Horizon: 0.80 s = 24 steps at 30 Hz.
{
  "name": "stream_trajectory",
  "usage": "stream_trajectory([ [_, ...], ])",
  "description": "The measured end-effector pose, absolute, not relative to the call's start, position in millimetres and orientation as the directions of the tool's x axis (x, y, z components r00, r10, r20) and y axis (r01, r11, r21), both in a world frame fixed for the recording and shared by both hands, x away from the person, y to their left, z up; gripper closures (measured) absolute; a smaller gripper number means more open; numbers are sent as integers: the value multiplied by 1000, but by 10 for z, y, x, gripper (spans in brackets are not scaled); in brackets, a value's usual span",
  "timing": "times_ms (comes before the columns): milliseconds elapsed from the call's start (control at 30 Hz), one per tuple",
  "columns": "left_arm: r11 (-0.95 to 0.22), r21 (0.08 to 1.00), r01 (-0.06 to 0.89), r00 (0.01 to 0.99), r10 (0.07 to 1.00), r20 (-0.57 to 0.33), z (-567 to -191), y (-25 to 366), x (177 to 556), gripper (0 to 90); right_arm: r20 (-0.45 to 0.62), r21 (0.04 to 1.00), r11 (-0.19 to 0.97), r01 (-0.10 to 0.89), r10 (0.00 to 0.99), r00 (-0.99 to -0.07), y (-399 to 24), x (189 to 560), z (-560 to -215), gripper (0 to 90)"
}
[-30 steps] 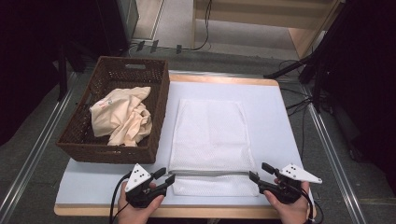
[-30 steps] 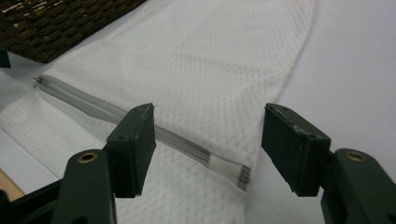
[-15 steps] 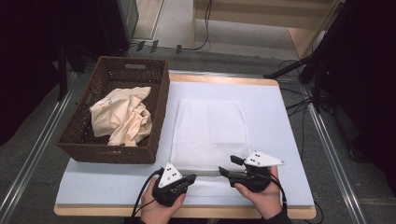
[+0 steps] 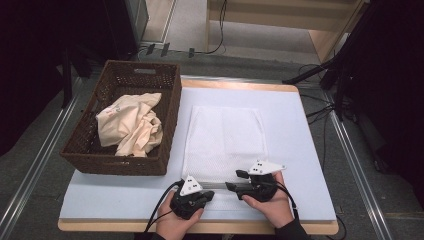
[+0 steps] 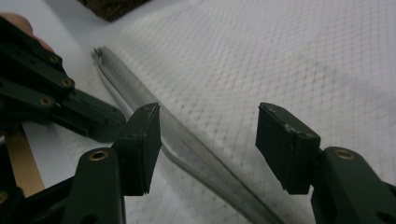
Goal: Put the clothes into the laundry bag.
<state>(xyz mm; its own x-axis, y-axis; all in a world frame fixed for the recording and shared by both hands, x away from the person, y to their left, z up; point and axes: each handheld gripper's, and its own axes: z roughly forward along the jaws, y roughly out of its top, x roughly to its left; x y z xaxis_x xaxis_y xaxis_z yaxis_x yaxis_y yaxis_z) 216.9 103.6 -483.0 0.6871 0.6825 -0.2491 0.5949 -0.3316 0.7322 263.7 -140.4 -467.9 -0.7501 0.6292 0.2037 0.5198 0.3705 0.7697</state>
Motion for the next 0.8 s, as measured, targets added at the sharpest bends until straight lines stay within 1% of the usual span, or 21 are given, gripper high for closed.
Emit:
stream_trajectory([
  [33, -332, 731, 597, 688, 681, -252, -4829, 1041, 2168, 898, 204, 770, 371, 520, 629, -750, -1404, 2637, -4679, 407],
  [100, -325, 730, 601, 687, 676, -266, -4838, 1056, 2171, 898, 189, 761, 389, 519, 633, -751, -1404, 2633, -4730, 441],
  [167, -315, 733, 604, 687, 671, -278, -4849, 1066, 2174, 899, 161, 750, 412, 518, 645, -747, -1390, 2634, -4747, 546],
  [200, -315, 733, 604, 687, 671, -278, -4849, 1066, 2174, 899, 149, 744, 424, 517, 649, -746, -1381, 2633, -4753, 584],
  [233, -315, 733, 603, 688, 670, -278, -4851, 1067, 2174, 899, 149, 744, 424, 517, 649, -746, -1381, 2633, -4753, 584],
  [267, -316, 734, 601, 689, 670, -275, -4853, 1069, 2172, 899, 119, 729, 448, 518, 662, -740, -1369, 2631, -4765, 736],
  [333, -310, 734, 604, 687, 669, -283, -4856, 1073, 2175, 900, 115, 723, 447, 527, 674, -730, -1386, 2649, -4767, 849],
  [367, -310, 734, 604, 687, 669, -283, -4856, 1073, 2175, 899, 115, 723, 447, 527, 674, -730, -1386, 2649, -4767, 849],
  [400, -309, 733, 605, 688, 667, -286, -4859, 1080, 2178, 900, 142, 724, 417, 549, 689, -710, -1425, 2687, -4745, 900],
  [567, -282, 737, 614, 682, 660, -316, -4887, 1107, 2184, 900, 159, 768, 336, 545, 724, -671, -1490, 2769, -4662, 900],
  [633, -278, 738, 615, 679, 662, -317, -4890, 1107, 2180, 900, 149, 774, 331, 539, 733, -664, -1498, 2778, -4650, 900],
  [667, -276, 739, 615, 679, 662, -318, -4891, 1109, 2178, 900, 132, 786, 312, 533, 758, -639, -1517, 2808, -4639, 900],
  [733, -273, 741, 614, 678, 663, -318, -4896, 1111, 2175, 900, 126, 793, 299, 531, 772, -623, -1536, 2831, -4641, 900],
  [767, -270, 743, 613, 679, 660, -320, -4900, 1116, 2174, 900, 118, 794, 279, 540, 800, -588, -1579, 2873, -4663, 900],
  [800, -270, 743, 613, 680, 659, -322, -4902, 1118, 2174, 900, 135, 791, 272, 547, 796, -590, -1596, 2894, -4687, 900],
])
